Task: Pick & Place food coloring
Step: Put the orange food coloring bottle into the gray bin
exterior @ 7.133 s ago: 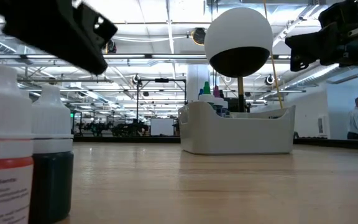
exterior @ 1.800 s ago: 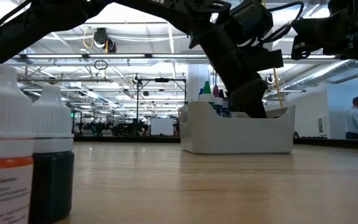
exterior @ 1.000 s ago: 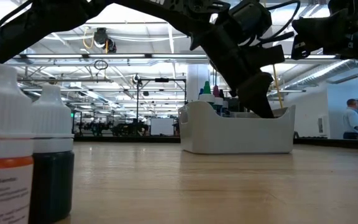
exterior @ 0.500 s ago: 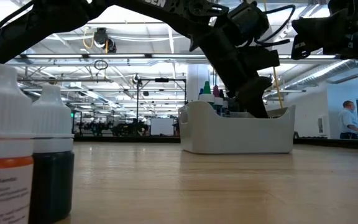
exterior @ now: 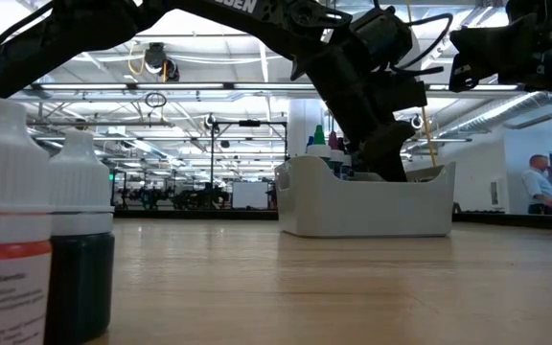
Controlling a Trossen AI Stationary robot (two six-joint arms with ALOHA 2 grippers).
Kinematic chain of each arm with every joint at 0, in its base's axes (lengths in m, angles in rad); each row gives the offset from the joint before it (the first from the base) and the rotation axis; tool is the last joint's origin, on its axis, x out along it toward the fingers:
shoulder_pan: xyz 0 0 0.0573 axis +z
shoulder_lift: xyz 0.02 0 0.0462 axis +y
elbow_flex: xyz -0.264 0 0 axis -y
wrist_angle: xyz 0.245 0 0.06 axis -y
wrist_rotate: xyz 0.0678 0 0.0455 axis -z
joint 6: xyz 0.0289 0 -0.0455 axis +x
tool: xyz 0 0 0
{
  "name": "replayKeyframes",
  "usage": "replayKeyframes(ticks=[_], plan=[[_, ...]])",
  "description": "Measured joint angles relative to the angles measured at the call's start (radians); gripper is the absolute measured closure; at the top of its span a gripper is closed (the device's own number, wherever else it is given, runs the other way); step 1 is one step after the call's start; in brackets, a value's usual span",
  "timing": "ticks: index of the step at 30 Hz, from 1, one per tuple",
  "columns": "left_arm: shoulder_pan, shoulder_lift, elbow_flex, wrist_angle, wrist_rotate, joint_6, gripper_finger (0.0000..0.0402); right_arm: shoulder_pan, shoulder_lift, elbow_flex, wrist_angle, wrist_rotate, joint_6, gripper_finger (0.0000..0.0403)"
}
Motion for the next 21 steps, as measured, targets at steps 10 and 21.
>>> replayKeyframes(ticks=[10, 21], plan=[[0.005, 0.000, 0.000, -0.005, 0.013, -0.004, 0.0346, 0.000, 0.000, 0.000, 0.000, 0.000, 0.000, 0.0403], [0.024, 0.000, 0.000, -0.007, 0.045, -0.063, 0.0345, 0.000, 0.000, 0.000, -0.001, 0.000, 0.000, 0.0403]])
